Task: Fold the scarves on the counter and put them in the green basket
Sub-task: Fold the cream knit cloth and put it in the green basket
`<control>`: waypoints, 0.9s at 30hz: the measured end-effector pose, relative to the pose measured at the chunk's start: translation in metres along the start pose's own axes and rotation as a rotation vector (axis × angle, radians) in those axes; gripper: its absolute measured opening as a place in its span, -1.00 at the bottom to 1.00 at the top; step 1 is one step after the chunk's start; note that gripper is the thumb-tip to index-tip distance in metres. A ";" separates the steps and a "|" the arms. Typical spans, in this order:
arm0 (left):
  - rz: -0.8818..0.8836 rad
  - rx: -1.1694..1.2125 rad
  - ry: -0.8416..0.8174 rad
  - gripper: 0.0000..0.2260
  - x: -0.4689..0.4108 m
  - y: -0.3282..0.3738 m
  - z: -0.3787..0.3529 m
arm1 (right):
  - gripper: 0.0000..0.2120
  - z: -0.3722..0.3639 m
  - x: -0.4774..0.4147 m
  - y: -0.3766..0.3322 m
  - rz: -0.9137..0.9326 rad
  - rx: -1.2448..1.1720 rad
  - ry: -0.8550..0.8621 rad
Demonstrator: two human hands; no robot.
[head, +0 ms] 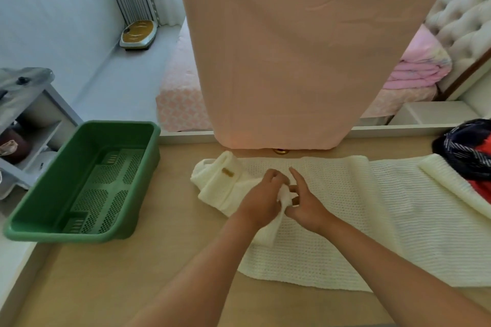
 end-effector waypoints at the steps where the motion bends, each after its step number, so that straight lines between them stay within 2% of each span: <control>1: 0.056 0.018 0.026 -0.53 0.005 -0.010 -0.004 | -0.22 -0.001 -0.001 0.003 -0.011 0.001 -0.007; 4: 0.238 -0.080 -0.023 -0.36 0.028 -0.046 -0.009 | -0.66 -0.001 -0.012 0.017 -0.076 0.128 0.055; 5: 0.291 -0.135 -0.026 -0.33 0.037 -0.057 -0.006 | -0.71 -0.001 -0.016 0.022 -0.103 0.198 0.078; 8: 0.478 -0.299 0.006 -0.22 0.062 -0.089 0.011 | -0.75 -0.001 -0.025 0.032 -0.185 0.326 0.146; 10: 0.614 -0.342 -0.012 -0.17 0.076 -0.112 0.021 | -0.82 -0.006 -0.030 0.022 -0.132 0.327 0.181; 12: 0.710 -0.277 -0.024 -0.24 0.085 -0.132 0.024 | -0.65 -0.019 -0.034 0.003 -0.033 0.288 0.169; 13: 0.733 -0.245 -0.024 -0.34 0.088 -0.140 0.024 | -0.53 -0.029 -0.036 -0.009 0.024 0.280 0.144; 16: 0.681 -0.174 -0.044 -0.68 0.086 -0.148 0.021 | -0.22 -0.069 -0.044 -0.034 0.127 0.425 0.037; 18: 0.583 -0.076 0.035 -0.83 0.079 -0.142 0.022 | -0.16 -0.092 -0.053 -0.037 0.122 0.605 0.003; 19: 0.533 -0.026 0.100 -0.83 0.076 -0.138 0.026 | -0.23 -0.097 -0.057 -0.037 0.119 0.683 0.016; 21: 0.426 0.022 0.235 -0.82 0.066 -0.132 0.039 | -0.58 -0.094 -0.064 -0.043 0.133 0.679 0.111; 23: 0.292 0.022 0.337 -0.85 0.054 -0.123 0.054 | -0.86 -0.072 -0.068 -0.049 0.070 0.391 0.194; 25: 0.193 -0.002 0.379 -0.70 0.041 -0.111 0.062 | -0.89 -0.036 -0.069 -0.046 -0.028 0.159 0.281; 27: 0.179 -0.063 0.385 -0.59 0.031 -0.097 0.064 | -0.91 0.007 -0.065 -0.034 -0.108 0.050 0.397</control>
Point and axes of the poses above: each hand's wrist, its own x-axis away from the middle knuckle, its own z-axis out of the back of the hand, y = z × x, the point moved 7 cm from there along -x, towards the middle knuckle, and after that the axes turned 12 degrees about -z, right-handed, at the moved point
